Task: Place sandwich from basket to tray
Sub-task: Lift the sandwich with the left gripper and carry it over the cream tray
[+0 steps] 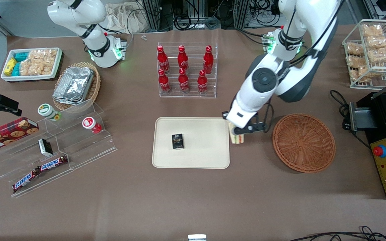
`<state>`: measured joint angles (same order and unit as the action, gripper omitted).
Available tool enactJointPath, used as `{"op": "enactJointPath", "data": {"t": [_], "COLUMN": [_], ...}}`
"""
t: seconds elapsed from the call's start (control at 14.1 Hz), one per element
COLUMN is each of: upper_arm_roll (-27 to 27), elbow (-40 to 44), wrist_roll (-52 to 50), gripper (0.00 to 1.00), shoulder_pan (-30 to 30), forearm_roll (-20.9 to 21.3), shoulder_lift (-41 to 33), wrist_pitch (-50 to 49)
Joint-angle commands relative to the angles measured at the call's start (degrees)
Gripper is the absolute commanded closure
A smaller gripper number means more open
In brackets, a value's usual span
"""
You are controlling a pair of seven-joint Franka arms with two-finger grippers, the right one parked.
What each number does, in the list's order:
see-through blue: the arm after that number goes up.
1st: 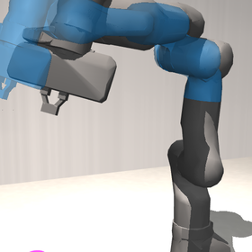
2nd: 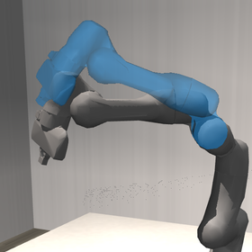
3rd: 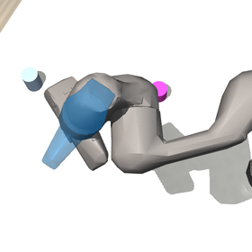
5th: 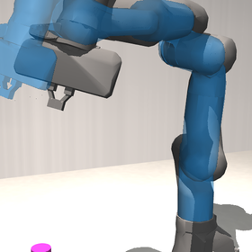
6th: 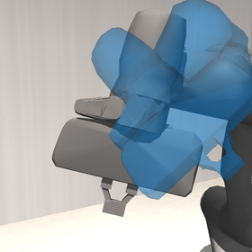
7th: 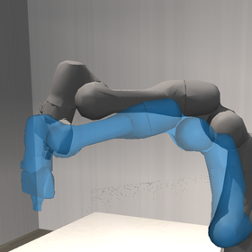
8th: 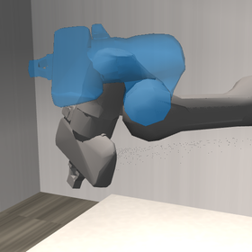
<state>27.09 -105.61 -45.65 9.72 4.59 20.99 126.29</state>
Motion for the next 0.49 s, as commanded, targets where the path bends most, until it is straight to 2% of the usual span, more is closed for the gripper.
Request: {"op": "enactJointPath", "data": {"t": [0.0, 0.42], "upper_arm_roll": [-0.28, -0.28], "elbow": [1.99, 2.16], "wrist_roll": [-0.57, -1.01], "gripper": [1.00, 1.00], "shoulder_pan": [2.23, 2.32], "forearm_roll": [4.45, 9.38], "shoulder_lift": [6.41, 13.45], "wrist_pitch": [4.39, 12.14]}}
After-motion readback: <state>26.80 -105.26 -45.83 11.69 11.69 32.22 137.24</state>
